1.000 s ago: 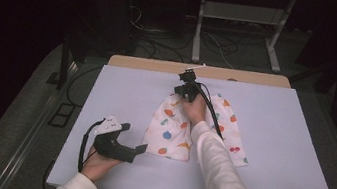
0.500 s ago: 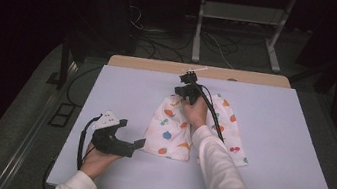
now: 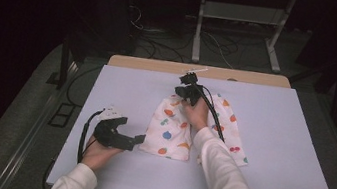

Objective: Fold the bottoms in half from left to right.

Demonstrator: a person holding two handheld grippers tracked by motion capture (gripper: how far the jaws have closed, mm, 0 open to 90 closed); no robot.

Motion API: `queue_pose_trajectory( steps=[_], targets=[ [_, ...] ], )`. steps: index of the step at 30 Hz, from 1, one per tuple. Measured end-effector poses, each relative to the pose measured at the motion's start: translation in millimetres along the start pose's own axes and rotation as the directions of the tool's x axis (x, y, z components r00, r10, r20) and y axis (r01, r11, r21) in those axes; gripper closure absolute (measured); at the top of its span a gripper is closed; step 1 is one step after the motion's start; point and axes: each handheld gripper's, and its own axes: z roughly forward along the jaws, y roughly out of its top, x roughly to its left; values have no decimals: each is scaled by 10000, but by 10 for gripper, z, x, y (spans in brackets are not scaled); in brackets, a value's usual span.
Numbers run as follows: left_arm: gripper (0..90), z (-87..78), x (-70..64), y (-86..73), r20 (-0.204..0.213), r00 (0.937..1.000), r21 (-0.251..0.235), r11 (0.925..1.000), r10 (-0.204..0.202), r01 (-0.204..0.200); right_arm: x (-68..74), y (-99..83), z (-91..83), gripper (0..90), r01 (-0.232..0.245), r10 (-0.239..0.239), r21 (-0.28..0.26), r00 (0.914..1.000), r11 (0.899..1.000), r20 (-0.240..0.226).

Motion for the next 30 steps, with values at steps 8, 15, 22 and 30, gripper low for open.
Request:
queue_pose_trajectory(
  steps=[8, 15, 22, 30],
  targets=[
    [0, 43, 31, -11, 214, 9992, 421, 9986, -324, 314, -12, 6, -21, 854, -83, 83, -25, 10000, 10000, -30],
    [0, 95, 31, -35, 459, 9975, 858, 9951, -528, 487, -12, 10, -33, 854, -24, 24, -39, 10000, 10000, 45],
    [93, 121, -31, -76, 800, 9953, 1187, 9919, -542, 445, -17, 9, -38, 854, -1, 1, -9, 10000, 10000, 27],
    [188, 146, -10, -130, 955, 9921, 1528, 9860, -815, 662, -19, 13, -54, 853, -128, 128, -151, 9999, 9998, -7]
  ],
)
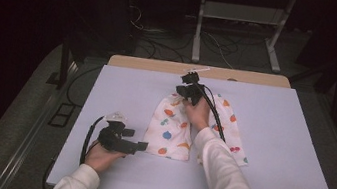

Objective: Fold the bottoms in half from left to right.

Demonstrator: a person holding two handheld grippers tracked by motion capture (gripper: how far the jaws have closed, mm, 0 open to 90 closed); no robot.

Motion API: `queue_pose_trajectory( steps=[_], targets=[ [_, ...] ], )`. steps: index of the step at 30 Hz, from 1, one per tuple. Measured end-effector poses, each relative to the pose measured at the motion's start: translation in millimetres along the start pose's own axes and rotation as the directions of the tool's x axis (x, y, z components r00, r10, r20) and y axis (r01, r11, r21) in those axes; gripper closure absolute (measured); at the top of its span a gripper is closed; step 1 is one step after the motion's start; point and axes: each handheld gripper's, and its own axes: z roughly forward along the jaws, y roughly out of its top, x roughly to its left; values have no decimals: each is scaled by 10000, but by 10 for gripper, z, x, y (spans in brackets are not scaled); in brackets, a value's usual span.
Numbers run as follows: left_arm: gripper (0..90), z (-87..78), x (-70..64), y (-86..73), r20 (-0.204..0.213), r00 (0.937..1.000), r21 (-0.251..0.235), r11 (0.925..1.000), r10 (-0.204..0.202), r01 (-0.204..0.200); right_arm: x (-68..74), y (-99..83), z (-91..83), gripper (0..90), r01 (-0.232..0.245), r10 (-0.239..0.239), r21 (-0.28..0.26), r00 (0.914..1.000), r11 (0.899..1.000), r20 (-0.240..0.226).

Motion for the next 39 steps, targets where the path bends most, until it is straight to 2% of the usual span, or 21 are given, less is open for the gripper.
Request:
queue_pose_trajectory(
  steps=[4, 8, 14, 21, 22, 23, 24, 25, 29, 30, 31, 32, 39],
  targets=[
    [289, 27, 16, -20, 5, 9999, 274, 9995, -150, 149, 1, -2, -8, 854, 46, -46, -24, 10000, 10000, 11],
    [345, 62, 25, -27, 19, 9998, 538, 9983, -218, 217, 3, -4, -7, 854, 50, -50, -24, 10000, 10000, 16],
    [456, 110, 1, -35, -290, 9994, 831, 9963, -187, 211, 9, -19, -2, 853, 117, -117, -22, 9999, 9999, 18],
    [551, 114, 16, -31, -329, 9988, 823, 9958, -376, 402, 18, -22, -4, 854, 196, -196, -56, 9998, 9998, 72],
    [612, 116, 26, -33, -339, 9987, 849, 9955, -387, 415, 15, -19, -8, 854, 240, -239, -81, 9997, 9997, 71],
    [633, 116, 26, -33, -339, 9987, 849, 9955, -387, 415, 15, -19, -8, 854, 240, -239, -81, 9997, 9997, 71],
    [633, 119, 30, -33, -319, 9987, 848, 9955, -390, 416, 14, -19, -10, 854, 237, -236, -93, 9997, 9997, 71],
    [681, 123, 36, -31, -234, 9989, 874, 9953, -406, 425, 11, -18, -11, 853, 177, -176, -102, 9998, 9998, 62],
    [769, 146, 50, -28, -24, 9992, 931, 9949, -398, 399, 3, -20, -11, 854, 131, -131, -126, 9999, 9998, 58],
    [769, 151, 58, -27, 60, 9990, 980, 9943, -432, 424, 3, -20, -11, 854, 131, -131, -126, 9999, 9998, 58],
    [832, 154, 69, -28, 129, 9989, 1011, 9939, -460, 445, 0, -22, -8, 854, 114, -113, -140, 9999, 9998, 42],
    [852, 163, 91, -26, 342, 9980, 1104, 9927, -531, 491, -1, -23, -6, 854, 111, -110, -157, 9999, 9998, 25],
    [880, 150, 47, -14, 325, 9995, 1067, 9943, -49, 14, -18, -11, -20, 854, 30, -31, -260, 10000, 9997, -24]
  ],
)
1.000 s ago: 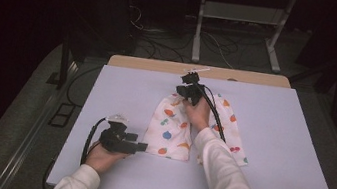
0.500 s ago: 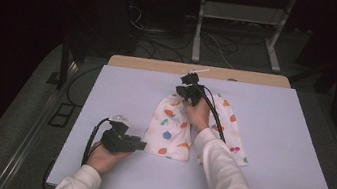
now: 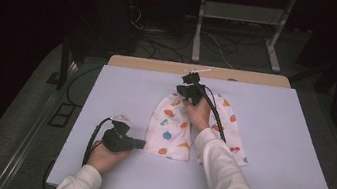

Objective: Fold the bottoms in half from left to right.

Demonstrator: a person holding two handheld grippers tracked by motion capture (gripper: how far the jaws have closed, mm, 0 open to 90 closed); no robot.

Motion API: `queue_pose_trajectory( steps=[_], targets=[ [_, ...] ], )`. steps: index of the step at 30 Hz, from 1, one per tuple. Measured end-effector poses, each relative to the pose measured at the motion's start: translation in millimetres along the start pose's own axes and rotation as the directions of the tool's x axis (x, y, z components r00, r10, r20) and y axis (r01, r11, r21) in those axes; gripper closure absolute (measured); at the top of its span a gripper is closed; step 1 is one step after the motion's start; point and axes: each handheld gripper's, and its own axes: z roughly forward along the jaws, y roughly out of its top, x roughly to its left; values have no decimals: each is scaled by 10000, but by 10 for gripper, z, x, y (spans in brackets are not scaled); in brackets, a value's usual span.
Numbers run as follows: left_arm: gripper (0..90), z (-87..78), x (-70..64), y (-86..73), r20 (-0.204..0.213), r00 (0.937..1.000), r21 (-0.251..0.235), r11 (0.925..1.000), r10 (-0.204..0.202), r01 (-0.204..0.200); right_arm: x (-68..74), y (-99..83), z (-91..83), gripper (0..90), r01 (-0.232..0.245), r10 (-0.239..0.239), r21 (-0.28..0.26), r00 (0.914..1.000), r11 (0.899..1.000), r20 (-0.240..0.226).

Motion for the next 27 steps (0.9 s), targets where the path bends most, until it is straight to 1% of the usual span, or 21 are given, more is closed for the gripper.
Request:
queue_pose_trajectory(
  steps=[1, 2, 3, 4, 5, 6, 7, 8, 9, 11, 12, 13, 15, 16, 17, 19, 20, 21, 22, 26, 27],
  targets=[
    [880, 0, 0, 0, 0, 10000, 0, 10000, 0, 0, -5, 3, -4, 854, -48, 48, -9, 10000, 10000, -22],
    [880, -14, -28, 2, 142, 9998, -69, 9999, 144, -143, -12, 5, -7, 854, -88, 88, -20, 10000, 10000, -43],
    [879, -14, -28, 2, 142, 9998, -69, 9999, 144, -143, -23, 6, -9, 854, -54, 54, -38, 10000, 10000, -66],
    [879, -18, -50, 0, 171, 9995, -116, 9995, 283, -281, -23, 6, -9, 854, -54, 54, -38, 10000, 10000, -66],
    [879, -24, -105, -1, 91, 9984, -115, 9983, 564, -563, -32, 11, -14, 854, -78, 78, -89, 10000, 9999, -48],
    [879, -24, -105, -1, 91, 9984, -115, 9983, 564, -563, -39, 14, -16, 854, -87, 87, -103, 9999, 9999, -65],
    [880, -25, -131, 4, 104, 9978, -127, 9977, 662, -661, -44, 16, -16, 854, -109, 108, -106, 9999, 9999, -82],
    [880, -27, -156, 15, 118, 9968, -139, 9968, 794, -793, -44, 16, -16, 854, -109, 108, -106, 9999, 9999, -82],
    [880, -38, -203, 39, 198, 9952, -266, 9951, 957, -952, -58, 17, -17, 854, -163, 161, -120, 9998, 9998, -145],
    [880, -43, -224, 53, 251, 9946, -338, 9945, 1005, -996, -67, 18, -16, 854, -150, 149, -125, 9998, 9998, -143],
    [880, -46, -267, 78, 274, 9931, -442, 9926, 1142, -1129, -85, 20, -22, 854, -249, 247, -127, 9995, 9996, -172],
    [880, -46, -267, 78, 274, 9931, -442, 9926, 1142, -1129, -94, 23, -25, 854, -323, 320, -171, 9993, 9993, -216],
    [880, -48, -327, 116, 414, 9909, -551, 9905, 1282, -1259, -111, 33, -40, 854, -411, 406, -226, 9989, 9989, -228],
    [880, -48, -327, 116, 414, 9909, -551, 9905, 1282, -1259, -119, 40, -49, 854, -480, 473, -272, 9985, 9985, -259],
    [880, -52, -368, 141, 507, 9890, -670, 9886, 1387, -1352, -131, 45, -58, 854, -484, 476, -314, 9985, 9983, -254],
    [880, -54, -389, 154, 553, 9883, -695, 9879, 1424, -1385, -144, 50, -66, 854, -515, 506, -343, 9984, 9981, -268],
    [880, -54, -435, 182, 624, 9850, -766, 9848, 1609, -1560, -170, 57, -81, 854, -623, 609, -409, 9976, 9972, -336],
    [880, -54, -435, 182, 624, 9850, -766, 9848, 1609, -1560, -170, 57, -81, 854, -623, 609, -409, 9976, 9972, -336],
    [880, -52, -461, 194, 653, 9834, -842, 9829, 1695, -1638, -194, 60, -95, 854, -734, 719, -398, 9967, 9965, -388],
    [880, -34, -550, 254, 825, 9798, -1073, 9791, 1820, -1728, -211, 63, -112, 854, -826, 809, -412, 9958, 9957, -425],
    [880, -28, -568, 272, 869, 9777, -1070, 9776, 1910, -1815, -215, 70, -122, 854, -824, 805, -455, 9959, 9956, -421]
  ],
)
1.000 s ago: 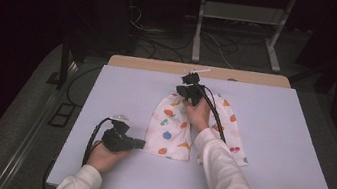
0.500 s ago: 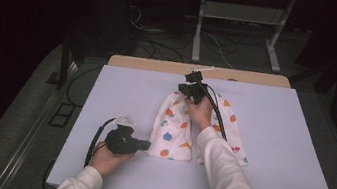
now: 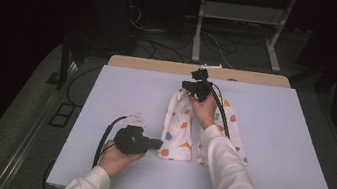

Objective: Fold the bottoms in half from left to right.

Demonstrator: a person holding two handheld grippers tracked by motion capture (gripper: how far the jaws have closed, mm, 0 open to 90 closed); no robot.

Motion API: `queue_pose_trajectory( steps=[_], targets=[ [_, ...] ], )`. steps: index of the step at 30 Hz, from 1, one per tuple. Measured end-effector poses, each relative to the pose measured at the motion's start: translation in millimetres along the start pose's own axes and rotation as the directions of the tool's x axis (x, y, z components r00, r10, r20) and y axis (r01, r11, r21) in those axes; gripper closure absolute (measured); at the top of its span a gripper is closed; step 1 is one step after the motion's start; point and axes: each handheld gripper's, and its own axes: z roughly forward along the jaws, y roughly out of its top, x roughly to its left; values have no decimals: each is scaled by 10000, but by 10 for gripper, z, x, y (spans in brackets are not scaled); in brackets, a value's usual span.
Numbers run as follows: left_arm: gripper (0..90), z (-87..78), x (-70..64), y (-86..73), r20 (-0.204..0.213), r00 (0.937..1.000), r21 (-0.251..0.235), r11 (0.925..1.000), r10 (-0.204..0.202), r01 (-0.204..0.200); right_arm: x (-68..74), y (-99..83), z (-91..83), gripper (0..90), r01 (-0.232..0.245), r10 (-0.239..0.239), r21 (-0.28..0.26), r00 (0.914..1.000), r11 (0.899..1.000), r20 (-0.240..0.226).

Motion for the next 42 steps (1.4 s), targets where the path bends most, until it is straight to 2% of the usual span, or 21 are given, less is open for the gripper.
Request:
queue_pose_trajectory(
  steps=[4, 12, 29, 42],
  targets=[
    [879, 42, -53, 62, 146, 9998, 2, 9999, 157, -157, -10, 12, -18, 854, 69, -68, -43, 10000, 10000, 10],
    [879, 114, -104, 124, 382, 9991, -144, 9998, 163, -158, -73, 42, -77, 854, 197, -197, -59, 9998, 9998, 24],
    [879, 259, -235, 306, 813, 9961, -330, 9989, 349, -323, -236, 87, -220, 854, 153, -152, -70, 9998, 9999, 158],
    [879, 434, -416, 528, 1065, 9912, -263, 9968, 785, -761, -388, 81, -328, 854, -10, 12, -128, 9998, 9999, 177]
  ],
)
